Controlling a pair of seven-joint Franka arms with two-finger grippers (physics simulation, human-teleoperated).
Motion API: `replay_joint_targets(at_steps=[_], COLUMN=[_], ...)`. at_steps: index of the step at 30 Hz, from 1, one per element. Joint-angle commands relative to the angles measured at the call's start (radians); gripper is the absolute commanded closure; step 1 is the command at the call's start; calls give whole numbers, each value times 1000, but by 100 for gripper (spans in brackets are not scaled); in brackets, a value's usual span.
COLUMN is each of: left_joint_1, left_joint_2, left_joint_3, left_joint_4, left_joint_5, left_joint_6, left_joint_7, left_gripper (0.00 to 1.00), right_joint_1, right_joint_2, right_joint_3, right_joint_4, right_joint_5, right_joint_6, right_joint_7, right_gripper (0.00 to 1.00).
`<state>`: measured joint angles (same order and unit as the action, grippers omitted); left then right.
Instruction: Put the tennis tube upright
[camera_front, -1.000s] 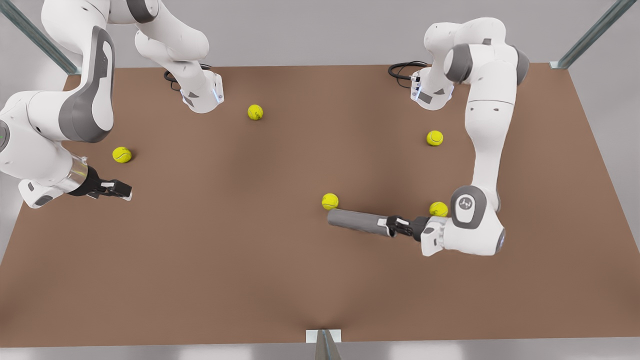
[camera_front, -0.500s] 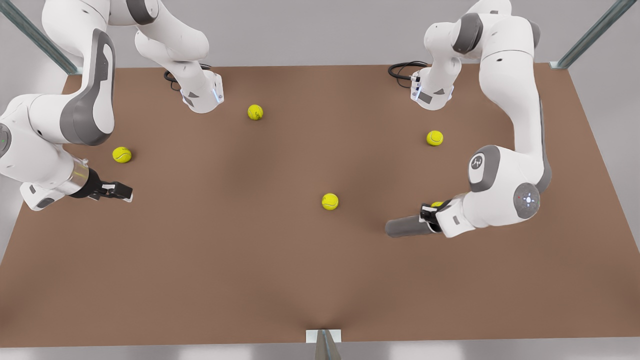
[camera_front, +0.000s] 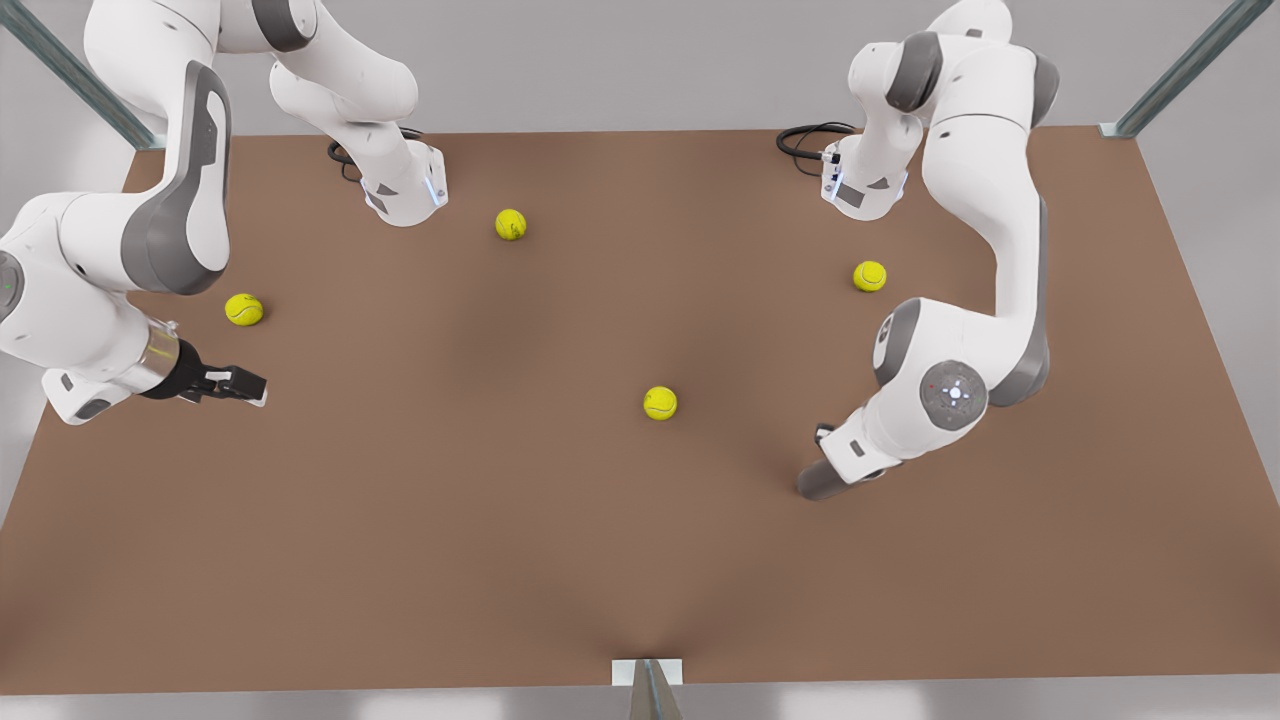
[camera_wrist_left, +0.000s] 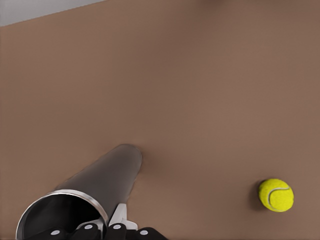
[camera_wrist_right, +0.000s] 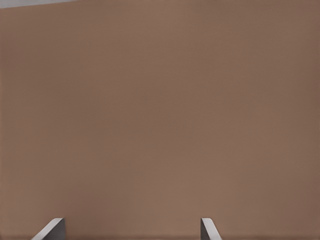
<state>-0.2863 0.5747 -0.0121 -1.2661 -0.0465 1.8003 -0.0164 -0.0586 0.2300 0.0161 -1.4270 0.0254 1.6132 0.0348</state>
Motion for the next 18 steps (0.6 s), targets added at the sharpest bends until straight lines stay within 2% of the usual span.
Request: replay_joint_targets(at_steps=[1,16,17,18], left_joint_1=[-1,-2,-1,-1], left_joint_2=[5,40,40,40], left_joint_3=[0,0,0,0], left_joint_4=[1,1,-1,1], left_joint_5=[19,54,54,53], left_joint_6=[14,45,45,45], left_joint_7=[-162,-162,-162,-162], left_gripper=[79,79,73,60], right_joint_1=[-1,-21,-20,-20], right_joint_2=[-1,-4,-3,-3], right_joint_3=[-1,-1,-1,-1], right_joint_4=[0,-3,-3,-3], right_joint_5=[2,2,2,2], right_joint_6=[-2,-7,-6,-6], right_joint_7=[-3,-6,-6,-6], right_gripper=[0,0,0,0])
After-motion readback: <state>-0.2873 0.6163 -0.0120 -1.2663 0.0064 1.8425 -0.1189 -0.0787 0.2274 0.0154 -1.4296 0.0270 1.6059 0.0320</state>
